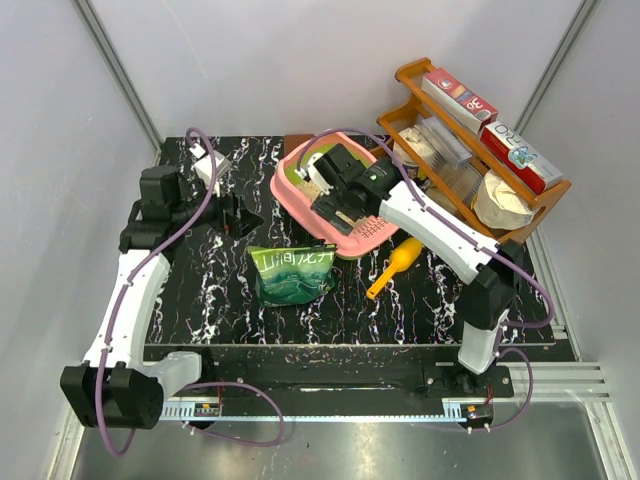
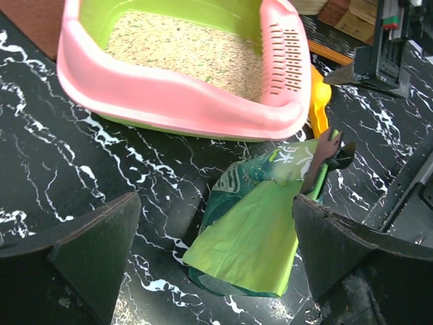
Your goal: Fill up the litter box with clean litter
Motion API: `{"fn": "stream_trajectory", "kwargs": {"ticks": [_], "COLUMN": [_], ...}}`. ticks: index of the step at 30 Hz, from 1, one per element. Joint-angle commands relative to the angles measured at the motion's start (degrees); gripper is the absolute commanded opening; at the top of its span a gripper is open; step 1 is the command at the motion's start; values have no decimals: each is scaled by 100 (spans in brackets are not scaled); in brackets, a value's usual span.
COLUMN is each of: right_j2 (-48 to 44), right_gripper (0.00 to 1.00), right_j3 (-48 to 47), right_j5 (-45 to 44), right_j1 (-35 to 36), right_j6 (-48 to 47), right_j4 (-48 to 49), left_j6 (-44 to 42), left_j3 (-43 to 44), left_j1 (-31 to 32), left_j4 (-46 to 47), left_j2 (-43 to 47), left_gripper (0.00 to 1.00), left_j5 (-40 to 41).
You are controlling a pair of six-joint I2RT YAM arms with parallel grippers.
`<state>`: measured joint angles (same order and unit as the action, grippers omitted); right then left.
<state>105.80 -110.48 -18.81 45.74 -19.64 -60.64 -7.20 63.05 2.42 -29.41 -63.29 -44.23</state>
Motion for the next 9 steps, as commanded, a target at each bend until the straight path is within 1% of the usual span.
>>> {"fn": "stream_trajectory", "kwargs": {"ticks": [1,3,9], "right_j2": [-543,-482,-341], "right_gripper": [97,97,98], "right_j3": [430,527,404], "right_j5": [-790,-905,-721], "right_j1": [14,14,6], "right_j6": [101,48,-128], "right_j4": [623,702,694], "left_j6": [263,316,518], "left_j3": [-169,-248,-416], "left_j1": [-206,-233,-435], "left_j4": [374,401,550], "left_j2": [211,273,361], "left_gripper": [99,99,99], "left_j5": [318,301,152]}}
